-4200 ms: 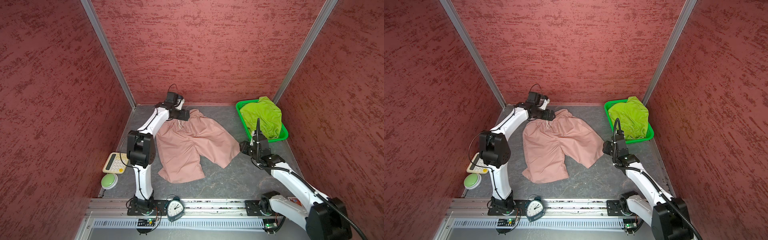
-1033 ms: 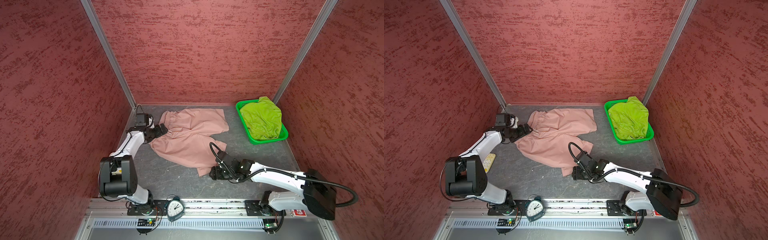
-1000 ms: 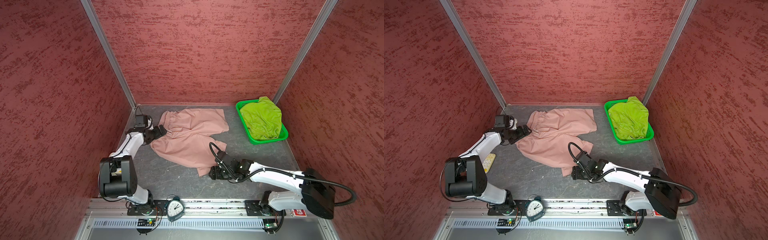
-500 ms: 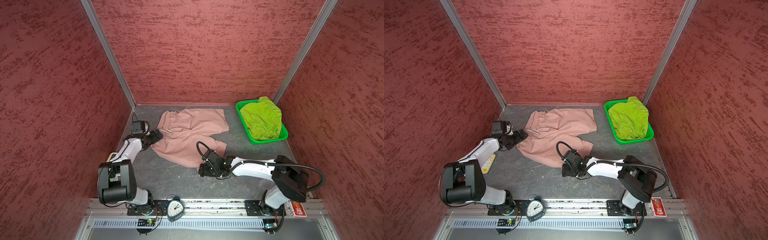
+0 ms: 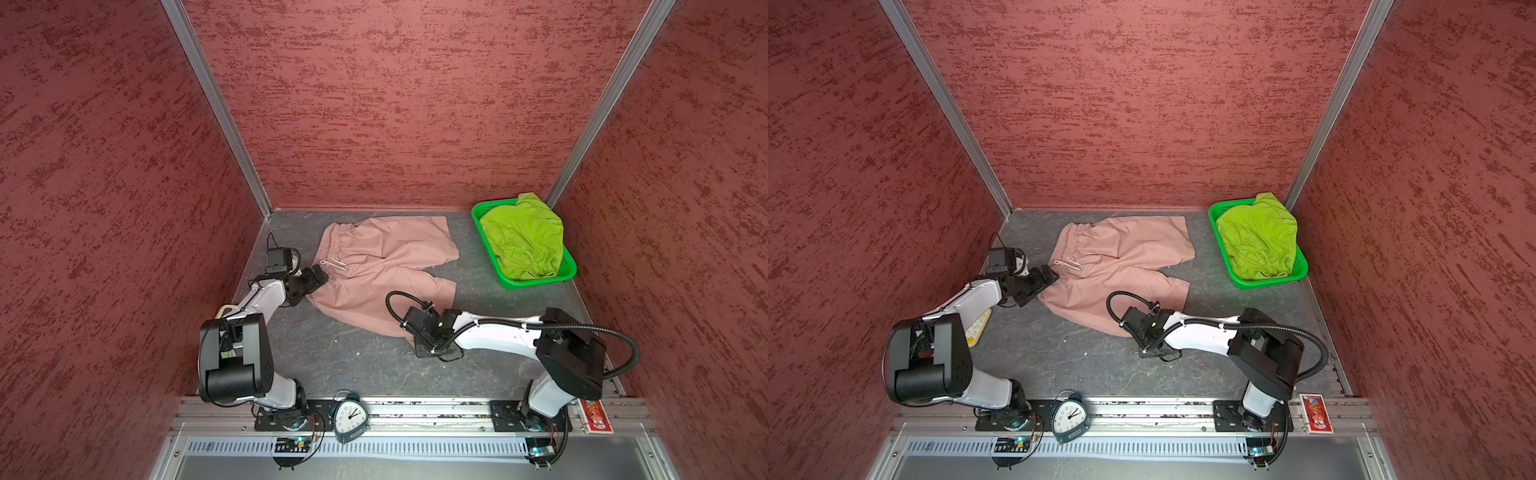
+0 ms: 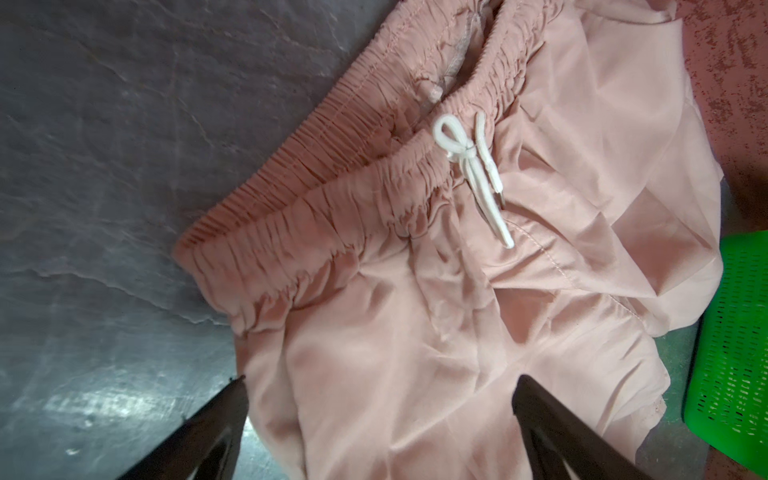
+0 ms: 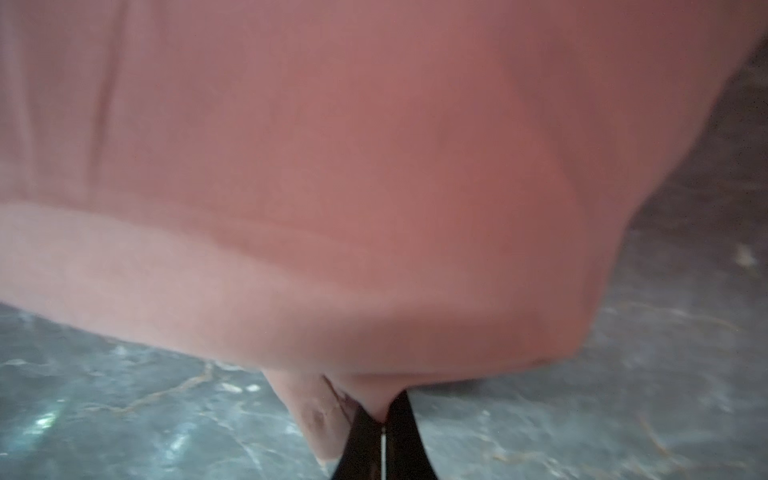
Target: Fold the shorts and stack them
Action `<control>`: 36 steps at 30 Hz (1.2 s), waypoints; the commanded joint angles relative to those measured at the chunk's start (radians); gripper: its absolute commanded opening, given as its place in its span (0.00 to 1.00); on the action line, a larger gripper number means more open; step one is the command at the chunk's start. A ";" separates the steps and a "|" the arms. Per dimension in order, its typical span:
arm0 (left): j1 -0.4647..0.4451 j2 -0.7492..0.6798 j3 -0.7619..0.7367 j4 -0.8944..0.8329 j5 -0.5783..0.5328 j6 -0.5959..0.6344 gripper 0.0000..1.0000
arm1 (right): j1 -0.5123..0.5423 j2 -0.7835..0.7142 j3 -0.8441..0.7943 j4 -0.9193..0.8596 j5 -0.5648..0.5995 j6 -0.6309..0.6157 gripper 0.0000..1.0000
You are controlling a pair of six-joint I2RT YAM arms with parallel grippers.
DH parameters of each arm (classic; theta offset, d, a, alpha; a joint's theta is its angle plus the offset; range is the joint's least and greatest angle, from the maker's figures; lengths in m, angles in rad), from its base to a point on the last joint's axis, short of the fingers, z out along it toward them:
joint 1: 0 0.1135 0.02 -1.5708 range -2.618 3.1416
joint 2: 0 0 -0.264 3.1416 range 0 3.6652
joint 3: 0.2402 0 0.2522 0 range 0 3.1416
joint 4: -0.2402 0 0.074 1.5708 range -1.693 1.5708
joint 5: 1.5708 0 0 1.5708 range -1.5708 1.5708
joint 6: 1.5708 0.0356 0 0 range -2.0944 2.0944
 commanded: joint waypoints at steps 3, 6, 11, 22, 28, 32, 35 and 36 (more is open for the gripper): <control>0.001 0.042 -0.036 0.069 0.060 -0.037 0.99 | 0.004 -0.090 0.028 -0.312 0.171 -0.030 0.00; -0.003 0.057 -0.055 0.090 0.066 -0.046 0.99 | 0.003 -0.135 0.078 -0.435 0.248 -0.052 0.00; -0.009 0.066 -0.071 0.110 0.076 -0.060 0.99 | 0.006 -0.189 0.115 -0.508 0.290 -0.092 0.02; 0.006 -0.022 -0.037 -0.001 0.012 -0.022 0.99 | -0.018 -0.497 -0.021 -0.427 0.109 0.066 0.66; 0.026 -0.097 -0.065 0.002 -0.034 -0.025 0.99 | -0.022 -0.573 -0.141 -0.159 0.023 -0.019 0.65; 0.042 -0.102 -0.084 0.021 -0.027 -0.040 0.99 | 0.029 -0.392 -0.080 -0.206 0.090 -0.076 0.69; 0.059 -0.096 -0.108 0.049 0.007 -0.058 1.00 | 0.057 -0.291 -0.061 -0.190 0.087 -0.095 0.71; 0.062 -0.094 -0.116 0.057 0.007 -0.061 1.00 | 0.077 -0.255 -0.053 -0.201 0.109 -0.096 0.72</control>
